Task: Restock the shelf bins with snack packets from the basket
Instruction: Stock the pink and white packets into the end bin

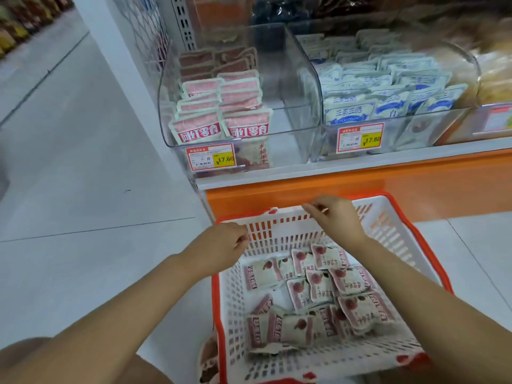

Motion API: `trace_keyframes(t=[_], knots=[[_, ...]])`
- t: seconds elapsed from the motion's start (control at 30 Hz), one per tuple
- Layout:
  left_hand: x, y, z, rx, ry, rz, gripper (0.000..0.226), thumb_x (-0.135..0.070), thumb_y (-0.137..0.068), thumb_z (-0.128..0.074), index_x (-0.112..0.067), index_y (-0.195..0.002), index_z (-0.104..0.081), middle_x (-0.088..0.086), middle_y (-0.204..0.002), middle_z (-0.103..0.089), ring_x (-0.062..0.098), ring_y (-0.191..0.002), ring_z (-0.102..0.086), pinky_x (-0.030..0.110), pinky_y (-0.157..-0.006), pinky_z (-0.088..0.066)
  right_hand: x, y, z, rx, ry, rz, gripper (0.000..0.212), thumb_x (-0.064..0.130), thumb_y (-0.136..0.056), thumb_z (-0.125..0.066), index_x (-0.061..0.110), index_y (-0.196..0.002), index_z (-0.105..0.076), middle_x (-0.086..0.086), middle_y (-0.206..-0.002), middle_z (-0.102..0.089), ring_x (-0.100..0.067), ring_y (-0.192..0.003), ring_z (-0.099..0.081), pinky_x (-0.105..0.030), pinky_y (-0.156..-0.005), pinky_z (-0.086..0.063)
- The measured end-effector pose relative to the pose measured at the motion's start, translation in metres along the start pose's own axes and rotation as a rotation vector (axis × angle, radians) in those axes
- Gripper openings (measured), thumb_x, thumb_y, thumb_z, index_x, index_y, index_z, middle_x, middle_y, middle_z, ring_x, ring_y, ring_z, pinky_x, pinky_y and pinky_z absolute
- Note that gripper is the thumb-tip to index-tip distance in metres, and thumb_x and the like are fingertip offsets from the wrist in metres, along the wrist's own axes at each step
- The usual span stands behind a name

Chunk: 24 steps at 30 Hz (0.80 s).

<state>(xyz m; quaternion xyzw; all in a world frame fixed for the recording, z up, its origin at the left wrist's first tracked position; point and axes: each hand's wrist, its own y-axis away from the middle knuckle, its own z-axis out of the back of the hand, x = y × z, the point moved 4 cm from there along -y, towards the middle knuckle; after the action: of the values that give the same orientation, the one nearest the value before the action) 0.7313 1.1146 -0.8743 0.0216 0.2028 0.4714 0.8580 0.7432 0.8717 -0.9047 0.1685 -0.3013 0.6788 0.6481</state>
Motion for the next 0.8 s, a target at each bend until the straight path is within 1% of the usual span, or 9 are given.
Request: trace_keyframes(t=[0.1, 0.2, 0.27, 0.37, 0.43, 0.5, 0.63, 0.7, 0.8], knots=[[0.017, 0.003, -0.031, 0.14, -0.001, -0.013, 0.033, -0.037, -0.097, -0.047, -0.02, -0.124, -0.057, -0.006, -0.126, -0.058, 0.011, -0.112, -0.054, 0.02, -0.094, -0.039, -0.07, 0.026, -0.025, 0.033, -0.072, -0.391, 0.033, 0.019, -0.094, -0.059, 0.009, -0.063, -0.063, -0.009, -0.057, -0.059, -0.023, -0.054, -0.053, -0.033, -0.058, -0.041], [0.034, 0.0, -0.057, 0.177, -0.088, -0.044, 0.034, -0.037, -0.098, -0.044, -0.018, -0.122, -0.058, -0.002, -0.12, -0.059, 0.012, -0.108, -0.053, 0.02, -0.09, -0.038, -0.116, 0.05, -0.053, 0.196, 0.003, -0.683, 0.024, 0.019, -0.096, -0.053, 0.003, -0.105, -0.069, -0.018, -0.098, -0.07, -0.033, -0.08, -0.065, -0.035, -0.072, -0.051], [0.039, -0.004, -0.068, 0.117, -0.097, -0.085, 0.035, -0.035, -0.096, -0.039, -0.015, -0.106, -0.066, -0.001, -0.103, -0.063, 0.014, -0.094, -0.056, 0.026, -0.085, -0.045, -0.134, 0.06, -0.065, 0.339, 0.064, -0.815, 0.035, 0.024, -0.096, -0.053, 0.002, -0.123, -0.059, -0.018, -0.113, -0.066, -0.031, -0.091, -0.064, -0.03, -0.075, -0.047], [0.04, -0.007, -0.076, -0.082, -0.127, -0.168, 0.037, -0.03, -0.09, -0.036, -0.015, -0.067, -0.061, -0.002, -0.067, -0.057, 0.014, -0.063, -0.054, 0.029, -0.066, -0.051, -0.155, 0.067, -0.077, 0.425, 0.019, -0.983, 0.039, 0.028, -0.093, -0.059, -0.004, -0.115, -0.056, -0.018, -0.098, -0.065, -0.027, -0.082, -0.06, -0.031, -0.073, -0.043], [0.039, -0.009, -0.079, -0.119, -0.118, -0.167, 0.036, -0.027, -0.09, -0.038, -0.016, -0.062, -0.058, -0.004, -0.062, -0.053, 0.013, -0.058, -0.052, 0.025, -0.065, -0.048, -0.169, 0.071, -0.085, 0.429, -0.004, -1.063, 0.035, 0.031, -0.089, -0.065, -0.003, -0.096, -0.056, -0.009, -0.072, -0.058, -0.018, -0.063, -0.054, -0.031, -0.069, -0.043], [0.04, -0.01, -0.081, -0.133, -0.109, -0.155, 0.035, -0.026, -0.09, -0.038, -0.015, -0.065, -0.059, -0.003, -0.064, -0.055, 0.013, -0.06, -0.052, 0.025, -0.067, -0.047, -0.176, 0.07, -0.093, 0.45, 0.034, -1.094, 0.039, 0.036, -0.085, -0.069, 0.001, -0.081, -0.054, -0.005, -0.064, -0.053, -0.015, -0.057, -0.052, -0.032, -0.071, -0.048], [0.043, -0.013, -0.083, -0.151, -0.097, -0.127, 0.034, -0.025, -0.091, -0.038, -0.014, -0.069, -0.061, -0.003, -0.068, -0.055, 0.014, -0.064, -0.052, 0.026, -0.07, -0.043, -0.186, 0.064, -0.104, 0.439, 0.093, -1.078, 0.061, 0.051, -0.074, -0.074, 0.002, -0.107, -0.059, -0.011, -0.098, -0.062, -0.024, -0.091, -0.06, -0.027, -0.067, -0.048], [0.042, -0.012, -0.083, -0.15, -0.086, -0.119, 0.032, -0.025, -0.091, -0.039, -0.015, -0.068, -0.059, -0.003, -0.067, -0.054, 0.013, -0.063, -0.05, 0.026, -0.069, -0.043, -0.186, 0.061, -0.105, 0.45, 0.083, -1.089, 0.07, 0.053, -0.071, -0.076, 0.002, -0.114, -0.058, -0.01, -0.099, -0.061, -0.023, -0.089, -0.058, -0.025, -0.064, -0.045], [0.042, -0.013, -0.083, -0.15, -0.078, -0.115, 0.032, -0.026, -0.091, -0.039, -0.015, -0.067, -0.058, -0.003, -0.067, -0.054, 0.012, -0.063, -0.049, 0.025, -0.07, -0.042, -0.192, 0.06, -0.108, 0.456, 0.017, -1.142, 0.085, 0.051, -0.064, -0.083, -0.002, -0.122, -0.052, -0.015, -0.113, -0.061, -0.03, -0.103, -0.06, -0.037, -0.088, -0.051]])
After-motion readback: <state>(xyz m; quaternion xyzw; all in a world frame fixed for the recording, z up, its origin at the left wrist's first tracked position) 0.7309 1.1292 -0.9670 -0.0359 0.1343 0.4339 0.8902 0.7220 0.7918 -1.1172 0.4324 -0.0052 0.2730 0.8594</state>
